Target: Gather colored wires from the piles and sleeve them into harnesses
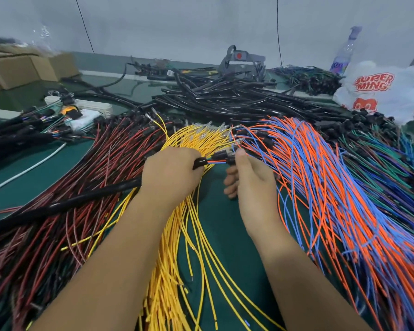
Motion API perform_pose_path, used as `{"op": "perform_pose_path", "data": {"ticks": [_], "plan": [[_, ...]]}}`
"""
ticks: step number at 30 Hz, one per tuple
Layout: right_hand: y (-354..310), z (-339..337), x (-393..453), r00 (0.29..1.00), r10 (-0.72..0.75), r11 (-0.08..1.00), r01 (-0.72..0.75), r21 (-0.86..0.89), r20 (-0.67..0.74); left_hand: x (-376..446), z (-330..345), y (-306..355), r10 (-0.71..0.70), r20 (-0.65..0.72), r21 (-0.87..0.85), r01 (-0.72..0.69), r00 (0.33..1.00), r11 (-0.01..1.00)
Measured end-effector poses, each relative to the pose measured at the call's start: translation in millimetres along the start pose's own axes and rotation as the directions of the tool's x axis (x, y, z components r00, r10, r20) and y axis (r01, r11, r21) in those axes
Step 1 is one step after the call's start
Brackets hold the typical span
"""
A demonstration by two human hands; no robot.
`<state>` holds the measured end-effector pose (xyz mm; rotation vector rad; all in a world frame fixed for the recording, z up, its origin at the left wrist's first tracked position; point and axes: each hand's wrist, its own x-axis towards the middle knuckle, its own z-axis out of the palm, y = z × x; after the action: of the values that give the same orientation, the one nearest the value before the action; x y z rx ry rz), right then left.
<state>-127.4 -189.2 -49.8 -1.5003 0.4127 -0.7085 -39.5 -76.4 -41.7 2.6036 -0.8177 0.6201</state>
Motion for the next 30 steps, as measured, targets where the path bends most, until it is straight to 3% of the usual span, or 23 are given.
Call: {"op": "perform_pose_path", "data": {"ticks": [3, 8, 17, 20, 25, 28, 30], "plan": [[3, -1, 1, 0.998, -0.041, 0.995, 0.037, -0.096, -0.043, -2, -3, 0, 0.073, 0.01, -0.014, -0.072, 0.997, 0.997], [9, 1, -1, 0.981, -0.19, 0.934, 0.172, -0.312, -0.028, -3, -1, 1, 0.08, 0.031, 0.003, -0.08, 0.996, 0.997], [11, 0, -7, 0.946, -0.296, 0.863, 0.325, -0.387, 0.133, -2, 2, 7, -0.029, -0.005, -0.134, 0.028, 1.0, 0.991], [9, -3, -6, 0.945, -0.297, 0.83, 0.325, -0.453, 0.135, -4, 1, 13, -0.002, 0.01, -0.171, 0.004, 1.0, 0.985], [8, -10, 2, 0.986, -0.167, 0.934, 0.166, -0.318, 0.023, -6, -6, 16, 0.14, 0.007, -0.309, -0.131, 0.99, 0.942], [6, -10, 6, 0.961, -0.256, 0.923, 0.211, -0.322, -0.101, -2, -9, 12, 0.275, -0.056, -0.189, -0.28, 0.96, 0.941], [5, -9, 6, 0.949, -0.284, 0.934, 0.241, -0.265, -0.139, -1, -11, 12, 0.286, -0.081, -0.094, -0.294, 0.955, 0.951]]}}
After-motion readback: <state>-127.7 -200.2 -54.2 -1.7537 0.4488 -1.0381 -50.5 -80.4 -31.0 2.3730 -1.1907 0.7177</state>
